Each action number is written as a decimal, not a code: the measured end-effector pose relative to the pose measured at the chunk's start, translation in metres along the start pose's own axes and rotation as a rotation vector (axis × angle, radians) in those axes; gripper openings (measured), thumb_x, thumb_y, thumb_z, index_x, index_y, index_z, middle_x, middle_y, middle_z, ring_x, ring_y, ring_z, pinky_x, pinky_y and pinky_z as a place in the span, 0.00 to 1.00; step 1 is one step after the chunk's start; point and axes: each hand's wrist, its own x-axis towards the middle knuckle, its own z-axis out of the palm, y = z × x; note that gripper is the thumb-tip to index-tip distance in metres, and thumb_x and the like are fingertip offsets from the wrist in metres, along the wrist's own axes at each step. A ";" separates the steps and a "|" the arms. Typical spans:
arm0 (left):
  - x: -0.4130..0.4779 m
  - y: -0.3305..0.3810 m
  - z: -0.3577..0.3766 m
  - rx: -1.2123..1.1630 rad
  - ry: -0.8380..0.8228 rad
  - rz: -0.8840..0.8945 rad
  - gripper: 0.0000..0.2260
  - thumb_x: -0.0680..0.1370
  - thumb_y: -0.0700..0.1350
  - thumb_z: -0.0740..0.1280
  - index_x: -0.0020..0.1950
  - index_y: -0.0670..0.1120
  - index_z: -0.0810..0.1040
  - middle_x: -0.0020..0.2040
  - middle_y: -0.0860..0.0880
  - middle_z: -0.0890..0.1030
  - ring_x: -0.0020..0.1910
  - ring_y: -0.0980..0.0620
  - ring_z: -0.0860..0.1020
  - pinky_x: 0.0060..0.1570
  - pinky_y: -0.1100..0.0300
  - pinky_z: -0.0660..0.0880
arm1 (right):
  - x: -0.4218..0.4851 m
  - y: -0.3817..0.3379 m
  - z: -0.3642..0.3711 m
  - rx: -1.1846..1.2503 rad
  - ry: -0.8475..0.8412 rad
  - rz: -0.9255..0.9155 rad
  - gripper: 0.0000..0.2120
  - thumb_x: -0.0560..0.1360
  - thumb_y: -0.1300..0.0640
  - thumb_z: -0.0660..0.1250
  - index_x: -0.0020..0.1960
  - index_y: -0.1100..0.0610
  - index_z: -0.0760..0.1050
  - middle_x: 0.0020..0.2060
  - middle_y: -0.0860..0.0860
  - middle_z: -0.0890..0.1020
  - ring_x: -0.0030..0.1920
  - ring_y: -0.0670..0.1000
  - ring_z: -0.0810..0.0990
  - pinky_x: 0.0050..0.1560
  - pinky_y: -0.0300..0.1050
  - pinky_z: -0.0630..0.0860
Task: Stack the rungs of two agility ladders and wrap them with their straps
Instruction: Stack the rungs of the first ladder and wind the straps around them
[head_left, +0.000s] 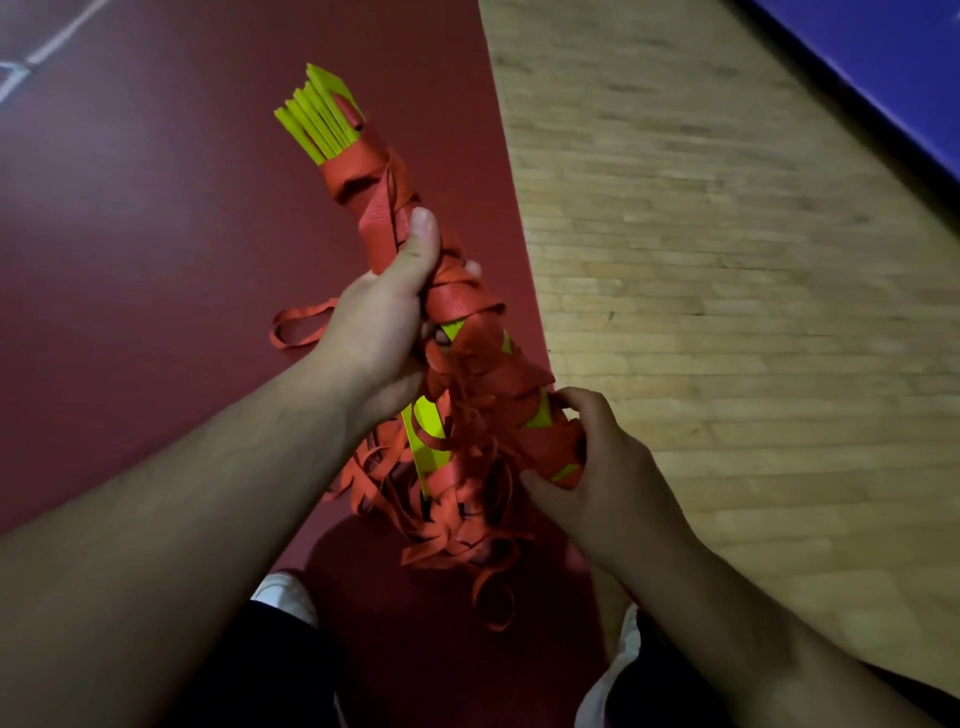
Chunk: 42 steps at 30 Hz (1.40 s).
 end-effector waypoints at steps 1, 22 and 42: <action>0.001 0.000 -0.001 0.058 -0.004 0.020 0.24 0.71 0.63 0.69 0.50 0.42 0.80 0.46 0.45 0.83 0.34 0.49 0.74 0.39 0.56 0.75 | 0.003 0.002 0.001 -0.021 0.027 -0.006 0.33 0.69 0.48 0.76 0.68 0.40 0.64 0.51 0.45 0.81 0.50 0.47 0.81 0.50 0.50 0.81; 0.018 0.000 -0.030 0.527 0.140 0.085 0.20 0.82 0.58 0.58 0.39 0.47 0.77 0.27 0.53 0.72 0.26 0.52 0.69 0.35 0.57 0.72 | 0.024 0.032 -0.012 -0.207 0.111 0.139 0.29 0.66 0.50 0.72 0.65 0.42 0.68 0.48 0.47 0.80 0.47 0.53 0.79 0.46 0.51 0.79; 0.016 0.004 -0.031 0.336 0.137 0.093 0.19 0.77 0.65 0.63 0.43 0.49 0.76 0.31 0.55 0.73 0.24 0.54 0.67 0.27 0.62 0.68 | 0.023 0.022 -0.017 0.241 -0.130 0.039 0.18 0.66 0.51 0.77 0.52 0.37 0.78 0.43 0.38 0.85 0.41 0.39 0.83 0.43 0.38 0.78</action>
